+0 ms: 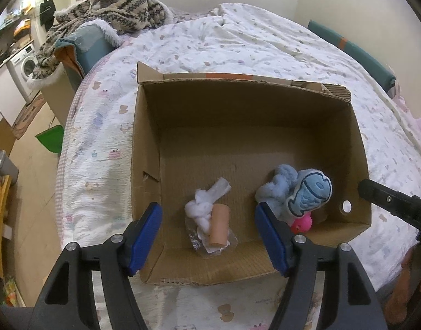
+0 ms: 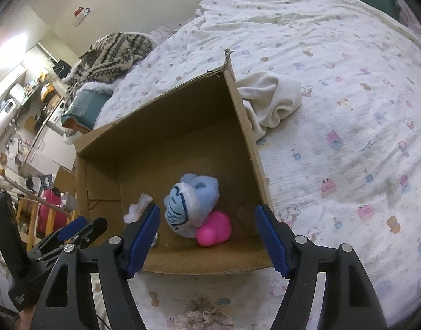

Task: Organize soft objects
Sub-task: 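Open both tools to drop the items and lift out of the box, then grasp the white lace scrunchie with left tool while right tool grasps grey scrunchie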

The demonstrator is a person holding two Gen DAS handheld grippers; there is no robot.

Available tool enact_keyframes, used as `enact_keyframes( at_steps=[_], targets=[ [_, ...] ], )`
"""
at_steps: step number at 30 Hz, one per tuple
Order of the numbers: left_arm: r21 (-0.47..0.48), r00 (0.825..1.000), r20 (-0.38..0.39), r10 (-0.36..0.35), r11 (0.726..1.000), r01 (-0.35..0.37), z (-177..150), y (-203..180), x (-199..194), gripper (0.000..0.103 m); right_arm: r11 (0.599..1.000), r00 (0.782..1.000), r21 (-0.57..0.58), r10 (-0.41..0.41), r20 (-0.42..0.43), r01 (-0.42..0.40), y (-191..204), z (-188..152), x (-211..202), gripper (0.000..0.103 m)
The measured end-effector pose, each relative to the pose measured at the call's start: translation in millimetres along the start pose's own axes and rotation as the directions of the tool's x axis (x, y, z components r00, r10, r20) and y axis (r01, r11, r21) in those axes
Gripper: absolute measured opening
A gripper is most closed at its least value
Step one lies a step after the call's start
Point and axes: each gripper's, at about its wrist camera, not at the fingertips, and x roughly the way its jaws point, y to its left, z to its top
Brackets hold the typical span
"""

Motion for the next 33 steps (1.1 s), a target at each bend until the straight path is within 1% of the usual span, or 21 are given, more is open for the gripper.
enact_keyframes(
  at_steps=[3,6,9,12,15,19,23,29,33],
  targets=[
    [0.002,1.000,0.008,0.007,1.000,-0.007,-1.0,0.0,-3.9,0.068,1.000,1.000,-0.005,-0.008,0.006,0.008,1.8,-1.3,-2.2,0.076],
    [-0.004,0.999,0.023,0.029,1.000,-0.029,-4.3,2.1,-12.3,0.068,1.000,1.000,-0.009,0.005,0.001,-0.005,3.3,-4.1,-3.8,0.076],
    [-0.011,0.999,0.034,0.023,1.000,-0.022,-8.3,4.9,-21.7,0.068,1.000,1.000,-0.012,0.016,-0.006,-0.016,4.2,-7.9,-7.0,0.076],
    [-0.020,0.998,0.046,0.036,0.999,-0.035,-14.5,7.7,-29.0,0.068,1.000,1.000,-0.012,0.007,-0.007,-0.007,3.9,-13.5,-12.5,0.076],
    [-0.017,0.999,0.028,0.034,0.999,-0.034,-21.8,9.2,-32.6,0.068,1.000,1.000,-0.010,0.000,-0.009,0.000,3.0,-19.4,-19.1,0.076],
    [-0.044,0.999,0.009,0.043,0.998,-0.043,-37.4,14.0,-39.5,0.068,1.000,1.000,-0.006,0.005,-0.011,-0.005,1.0,-28.8,-28.4,0.076],
    [-0.066,0.999,-0.012,0.040,0.997,-0.041,-52.1,19.0,-45.9,0.068,1.000,0.999,0.010,0.021,-0.037,-0.021,-0.5,-41.1,-30.8,0.076],
    [-0.066,0.999,-0.017,0.042,0.997,-0.044,-66.9,18.3,-55.5,0.068,0.999,0.998,-0.025,0.019,-0.066,-0.020,8.9,-58.4,-34.7,0.076],
    [-0.091,0.998,-0.043,0.042,0.995,-0.046,-76.2,24.3,-55.9,0.068,0.999,0.995,-0.017,0.028,-0.093,-0.030,9.7,-67.5,-34.6,0.076]
  ],
)
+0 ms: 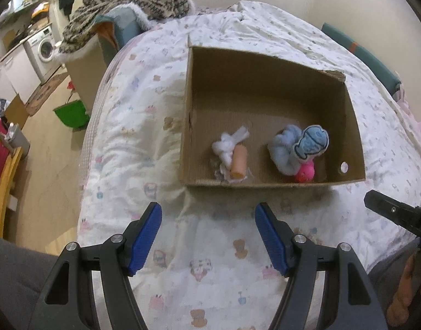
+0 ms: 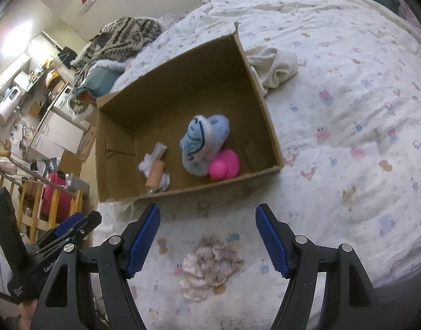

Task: Organize soft objects
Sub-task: 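Grasp the white lace scrunchie with left tool while right tool grasps grey scrunchie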

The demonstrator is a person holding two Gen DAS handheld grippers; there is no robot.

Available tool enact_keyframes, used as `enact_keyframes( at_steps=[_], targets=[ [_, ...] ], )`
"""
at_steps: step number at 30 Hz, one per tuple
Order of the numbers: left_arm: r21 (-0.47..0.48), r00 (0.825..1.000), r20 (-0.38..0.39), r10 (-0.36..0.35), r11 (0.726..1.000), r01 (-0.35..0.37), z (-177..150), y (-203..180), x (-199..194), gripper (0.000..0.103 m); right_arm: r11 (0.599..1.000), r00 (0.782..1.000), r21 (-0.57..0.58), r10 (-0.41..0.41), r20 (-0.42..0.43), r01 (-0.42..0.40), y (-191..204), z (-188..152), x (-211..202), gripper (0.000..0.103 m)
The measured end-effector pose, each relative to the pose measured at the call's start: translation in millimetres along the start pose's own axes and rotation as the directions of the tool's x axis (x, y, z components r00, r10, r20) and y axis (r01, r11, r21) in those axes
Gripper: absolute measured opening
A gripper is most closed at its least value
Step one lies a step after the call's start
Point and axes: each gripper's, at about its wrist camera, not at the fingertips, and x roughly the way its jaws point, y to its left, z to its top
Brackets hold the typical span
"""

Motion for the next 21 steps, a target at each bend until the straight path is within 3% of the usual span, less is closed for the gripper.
enact_keyframes(
  at_steps=[8,14,16,18,21],
  targets=[
    [-0.041,1.000,-0.023,0.010,0.999,-0.011,-6.3,11.3,2.9,0.068,0.998,0.992,0.068,0.013,-0.123,-0.004,-11.7,-14.7,20.6,0.076],
    [-0.077,0.998,-0.057,-0.009,0.997,0.005,-5.7,14.4,11.1,0.068,0.998,0.960,0.058,0.009,-0.279,0.007,-8.1,-28.2,56.0,0.076],
    [-0.082,0.998,-0.068,-0.013,0.997,0.008,-5.6,13.3,14.2,0.068,1.000,0.947,0.009,-0.025,-0.320,0.030,-1.0,-34.2,67.7,0.076],
    [-0.083,0.997,-0.075,-0.017,0.997,0.011,-5.9,12.0,16.2,0.068,0.994,0.946,-0.046,-0.105,-0.307,0.096,3.5,-36.4,72.2,0.076],
    [-0.083,0.996,-0.087,-0.029,0.996,0.021,-6.4,10.5,19.0,0.068,0.991,0.948,-0.023,-0.132,-0.288,0.130,-4.8,-31.2,74.5,0.076]
  ],
)
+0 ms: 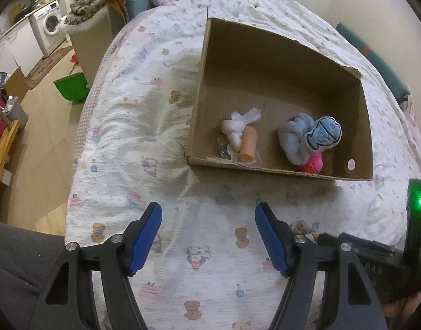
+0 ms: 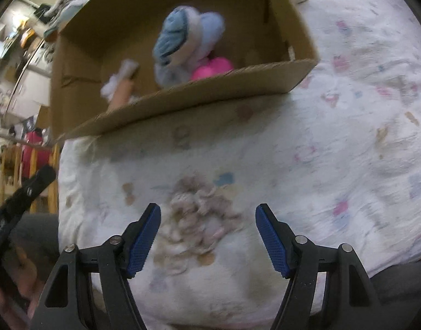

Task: Organize soft objects
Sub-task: 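Grasp the white lace scrunchie with left tool while right tool grasps grey scrunchie, then carry both scrunchies over the box and lower them inside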

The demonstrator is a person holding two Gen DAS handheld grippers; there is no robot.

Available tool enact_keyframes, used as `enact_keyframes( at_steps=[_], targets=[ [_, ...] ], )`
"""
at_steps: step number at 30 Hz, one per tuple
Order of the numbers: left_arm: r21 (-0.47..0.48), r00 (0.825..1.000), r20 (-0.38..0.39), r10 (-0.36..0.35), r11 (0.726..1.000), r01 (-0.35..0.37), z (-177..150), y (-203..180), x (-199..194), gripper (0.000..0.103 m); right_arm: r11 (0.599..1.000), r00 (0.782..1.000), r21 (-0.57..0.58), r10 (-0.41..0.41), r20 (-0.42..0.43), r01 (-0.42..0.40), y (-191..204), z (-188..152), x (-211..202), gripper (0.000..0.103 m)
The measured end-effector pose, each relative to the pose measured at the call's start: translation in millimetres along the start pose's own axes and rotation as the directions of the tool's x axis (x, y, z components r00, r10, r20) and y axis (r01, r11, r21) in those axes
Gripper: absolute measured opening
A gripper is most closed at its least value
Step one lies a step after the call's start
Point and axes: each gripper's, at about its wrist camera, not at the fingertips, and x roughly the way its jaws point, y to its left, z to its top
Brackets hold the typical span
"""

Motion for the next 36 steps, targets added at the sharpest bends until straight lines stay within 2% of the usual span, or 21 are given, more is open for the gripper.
enact_keyframes(
  at_steps=[1,2,3,5,7,8,10,13,17,20,24,28,29,31,33,36],
  targets=[
    [0.001,1.000,-0.008,-0.003,1.000,0.003,0.0,-1.2,1.9,0.068,1.000,1.000,0.007,0.002,-0.014,-0.002,-2.7,2.0,3.4,0.075],
    [0.003,1.000,-0.014,-0.005,1.000,0.005,-0.1,-2.6,3.9,0.068,1.000,0.999,0.010,0.011,-0.042,-0.011,-3.8,2.6,9.4,0.067],
    [0.004,1.000,-0.021,-0.006,1.000,0.006,-0.2,-4.1,5.9,0.068,1.000,0.996,0.009,0.025,-0.081,-0.024,-3.7,3.2,16.7,0.052],
    [0.006,0.999,-0.032,-0.010,1.000,0.010,-0.1,-7.8,9.6,0.068,1.000,0.992,-0.001,0.028,-0.126,-0.028,-1.6,1.1,28.5,0.040],
    [0.015,0.999,-0.041,-0.015,1.000,0.016,-0.3,-11.9,12.5,0.068,0.999,0.992,-0.036,0.022,-0.125,-0.026,4.1,0.5,29.2,0.025],
    [0.024,0.999,-0.045,-0.017,1.000,0.018,-0.6,-14.5,13.8,0.068,0.998,0.993,-0.050,0.030,-0.117,-0.036,6.8,0.6,27.2,0.012],
    [0.040,0.999,-0.051,-0.019,0.999,0.021,-1.2,-18.2,15.8,0.068,0.997,0.997,-0.074,0.014,-0.072,-0.020,9.3,1.2,19.2,0.011],
    [0.050,0.997,-0.075,-0.033,0.998,0.037,-4.4,-20.9,20.0,0.068,0.996,0.997,-0.049,0.071,-0.005,-0.071,3.6,4.1,0.4,0.010],
    [0.075,0.988,-0.130,-0.085,0.993,0.095,-11.7,-31.4,29.3,0.068,0.995,0.990,-0.004,0.100,0.095,-0.100,-7.1,3.9,-23.0,0.010],
    [0.130,0.976,-0.179,-0.124,0.980,0.148,-22.7,-49.7,37.7,0.068,0.994,0.989,0.020,0.103,0.108,-0.105,-15.0,4.7,-28.6,0.010],
    [0.258,0.961,-0.232,-0.154,0.942,0.213,-41.2,-83.9,47.8,0.068,0.996,0.991,0.048,0.071,0.116,-0.077,-20.6,7.0,-32.7,0.010],
    [0.338,0.963,-0.240,-0.121,0.920,0.200,-53.2,-101.9,59.6,0.067,0.993,0.989,0.077,0.077,0.125,-0.087,-25.7,6.9,-35.5,0.010],
    [0.349,0.966,-0.231,-0.118,0.917,0.196,-54.1,-104.0,62.0,0.064,0.993,0.989,0.080,0.080,0.125,-0.091,-30.2,6.4,-37.0,0.010],
    [0.359,0.970,-0.210,-0.120,0.914,0.191,-52.5,-104.8,63.1,0.034,0.993,0.989,0.079,0.082,0.124,-0.093,-28.4,5.7,-35.0,0.010],
    [0.364,0.965,-0.237,-0.114,0.911,0.197,-52.0,-103.8,67.9,0.018,0.993,0.989,0.074,0.086,0.121,-0.095,-26.5,5.1,-34.6,0.010],
    [0.357,0.962,-0.246,-0.120,0.911,0.206,-50.6,-99.3,67.2,0.015,0.993,0.989,0.069,0.091,0.120,-0.100,-26.7,4.3,-35.7,0.010]
  ],
)
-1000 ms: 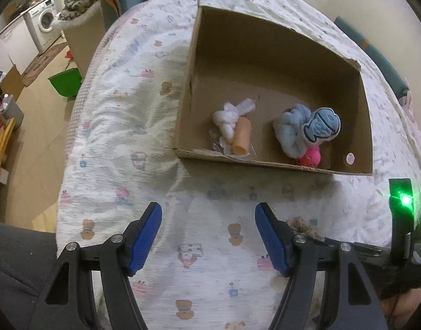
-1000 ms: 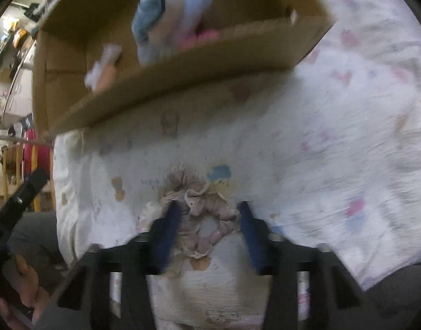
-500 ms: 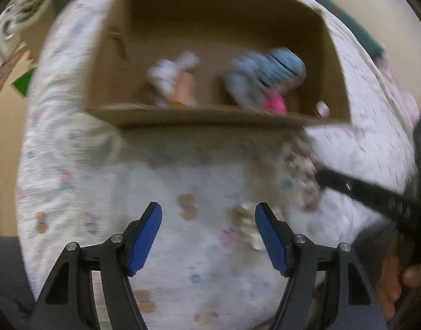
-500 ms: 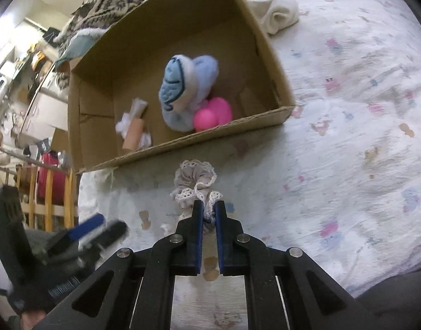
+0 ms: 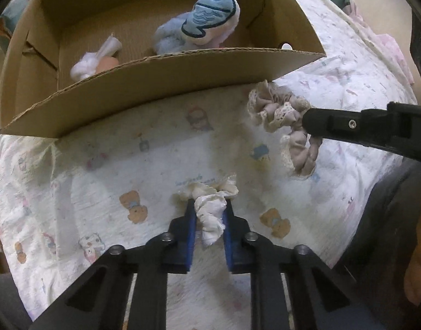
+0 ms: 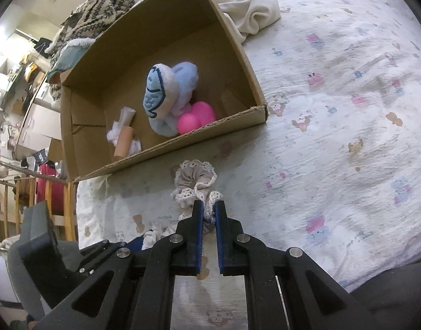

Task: Organize soft objects
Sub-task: 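Carry both scrunchies over the box and lower them inside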

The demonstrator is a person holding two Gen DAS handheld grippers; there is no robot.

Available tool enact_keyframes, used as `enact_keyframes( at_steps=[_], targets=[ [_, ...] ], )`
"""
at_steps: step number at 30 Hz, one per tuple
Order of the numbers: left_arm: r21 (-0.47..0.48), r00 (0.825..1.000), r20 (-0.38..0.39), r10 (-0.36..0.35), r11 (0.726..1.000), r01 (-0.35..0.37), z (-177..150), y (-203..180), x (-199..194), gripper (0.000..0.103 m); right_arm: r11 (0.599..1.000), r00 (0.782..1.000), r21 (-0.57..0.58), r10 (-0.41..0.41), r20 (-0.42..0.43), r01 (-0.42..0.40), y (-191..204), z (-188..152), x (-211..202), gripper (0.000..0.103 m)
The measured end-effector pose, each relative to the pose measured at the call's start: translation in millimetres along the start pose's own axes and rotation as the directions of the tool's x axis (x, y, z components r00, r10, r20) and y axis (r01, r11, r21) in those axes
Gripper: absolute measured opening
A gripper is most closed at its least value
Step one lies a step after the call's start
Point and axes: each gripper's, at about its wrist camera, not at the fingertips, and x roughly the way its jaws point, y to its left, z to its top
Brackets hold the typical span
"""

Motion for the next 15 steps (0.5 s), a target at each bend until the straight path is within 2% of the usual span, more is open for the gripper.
enact_keyframes(
  at_steps=[5,15],
  targets=[
    [-0.053,0.999,0.033,0.003,0.999,-0.001,-0.8,16.2,-14.7,0.013,1.000,1.000,-0.011,0.012,-0.005,-0.012,2.6,-2.1,-1.7,0.010],
    [-0.185,0.991,0.091,0.099,0.979,-0.080,-7.3,56.6,-40.4,0.013,0.997,1.000,-0.071,0.025,0.002,-0.025,16.1,-7.9,-5.9,0.010]
  ],
)
